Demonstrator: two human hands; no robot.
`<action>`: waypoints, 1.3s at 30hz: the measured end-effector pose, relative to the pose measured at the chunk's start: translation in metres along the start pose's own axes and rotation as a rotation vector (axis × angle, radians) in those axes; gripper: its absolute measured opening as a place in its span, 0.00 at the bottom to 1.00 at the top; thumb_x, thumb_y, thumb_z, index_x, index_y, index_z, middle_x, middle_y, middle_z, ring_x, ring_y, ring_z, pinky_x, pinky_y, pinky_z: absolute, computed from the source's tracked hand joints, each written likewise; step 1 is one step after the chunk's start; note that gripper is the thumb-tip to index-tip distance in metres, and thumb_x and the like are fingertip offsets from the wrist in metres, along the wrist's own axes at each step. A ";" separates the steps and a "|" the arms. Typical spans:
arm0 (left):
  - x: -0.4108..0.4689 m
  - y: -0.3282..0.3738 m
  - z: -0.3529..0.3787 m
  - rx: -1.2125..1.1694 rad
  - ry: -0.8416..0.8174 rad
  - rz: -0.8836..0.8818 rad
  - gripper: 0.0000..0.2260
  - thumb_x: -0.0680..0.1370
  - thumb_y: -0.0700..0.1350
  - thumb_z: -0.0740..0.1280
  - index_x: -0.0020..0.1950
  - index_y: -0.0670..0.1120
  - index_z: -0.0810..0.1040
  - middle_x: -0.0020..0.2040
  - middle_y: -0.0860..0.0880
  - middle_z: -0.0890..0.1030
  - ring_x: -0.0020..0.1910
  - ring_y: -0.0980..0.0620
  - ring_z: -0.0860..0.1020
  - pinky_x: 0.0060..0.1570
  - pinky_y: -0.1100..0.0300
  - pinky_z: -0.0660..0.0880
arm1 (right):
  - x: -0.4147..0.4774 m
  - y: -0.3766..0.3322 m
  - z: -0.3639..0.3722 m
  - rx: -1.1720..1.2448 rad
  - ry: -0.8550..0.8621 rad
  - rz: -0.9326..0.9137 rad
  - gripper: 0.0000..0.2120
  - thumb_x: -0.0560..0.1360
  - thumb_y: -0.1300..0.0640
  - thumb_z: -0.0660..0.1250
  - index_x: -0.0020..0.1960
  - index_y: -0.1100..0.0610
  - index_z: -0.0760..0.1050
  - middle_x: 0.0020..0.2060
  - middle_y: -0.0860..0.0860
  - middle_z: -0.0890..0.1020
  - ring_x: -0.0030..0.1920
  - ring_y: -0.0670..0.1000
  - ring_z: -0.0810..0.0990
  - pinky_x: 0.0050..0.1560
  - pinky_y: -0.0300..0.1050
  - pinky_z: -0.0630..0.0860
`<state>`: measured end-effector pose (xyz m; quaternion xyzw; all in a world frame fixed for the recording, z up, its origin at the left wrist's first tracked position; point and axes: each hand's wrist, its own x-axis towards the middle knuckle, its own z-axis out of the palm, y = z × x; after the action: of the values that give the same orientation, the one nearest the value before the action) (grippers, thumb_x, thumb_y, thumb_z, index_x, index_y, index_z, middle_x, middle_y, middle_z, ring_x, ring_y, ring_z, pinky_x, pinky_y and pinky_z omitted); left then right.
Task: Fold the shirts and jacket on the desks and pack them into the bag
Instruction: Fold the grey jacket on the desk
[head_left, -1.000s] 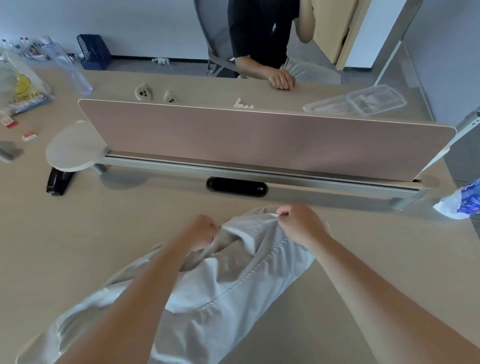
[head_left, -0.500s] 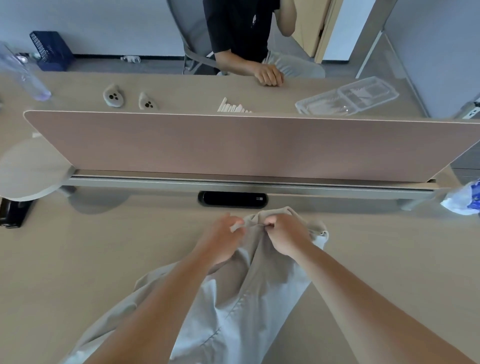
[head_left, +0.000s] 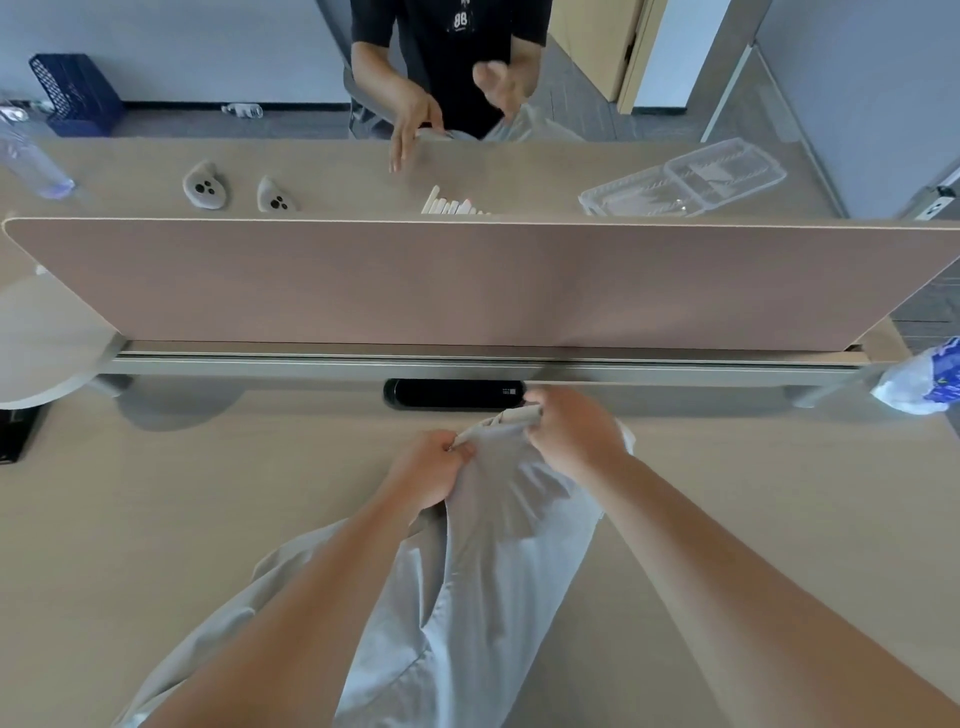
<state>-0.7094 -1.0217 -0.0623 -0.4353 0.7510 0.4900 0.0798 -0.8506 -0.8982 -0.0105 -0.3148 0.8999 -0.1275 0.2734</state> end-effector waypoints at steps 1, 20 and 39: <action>0.000 0.002 0.000 0.001 0.015 -0.018 0.20 0.81 0.46 0.64 0.29 0.49 0.64 0.27 0.53 0.67 0.29 0.51 0.65 0.33 0.56 0.60 | -0.004 0.008 -0.007 -0.012 0.035 0.048 0.14 0.75 0.58 0.60 0.54 0.44 0.76 0.51 0.49 0.83 0.51 0.55 0.81 0.41 0.43 0.70; -0.009 0.069 0.016 0.354 0.035 0.109 0.11 0.77 0.46 0.66 0.35 0.49 0.72 0.33 0.49 0.76 0.36 0.46 0.76 0.34 0.57 0.67 | -0.032 0.060 -0.026 -0.060 0.086 0.050 0.17 0.83 0.49 0.58 0.36 0.49 0.66 0.32 0.46 0.72 0.40 0.55 0.75 0.32 0.43 0.63; 0.033 0.031 0.021 0.200 0.009 0.095 0.07 0.73 0.40 0.57 0.39 0.44 0.73 0.33 0.46 0.75 0.36 0.40 0.77 0.36 0.50 0.73 | 0.016 0.034 0.020 -0.175 0.072 -0.001 0.11 0.81 0.54 0.58 0.55 0.46 0.78 0.49 0.50 0.82 0.48 0.57 0.79 0.44 0.45 0.67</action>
<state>-0.7588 -1.0196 -0.0700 -0.3914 0.8163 0.4138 0.0961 -0.8664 -0.8837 -0.0476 -0.3333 0.9167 -0.0598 0.2121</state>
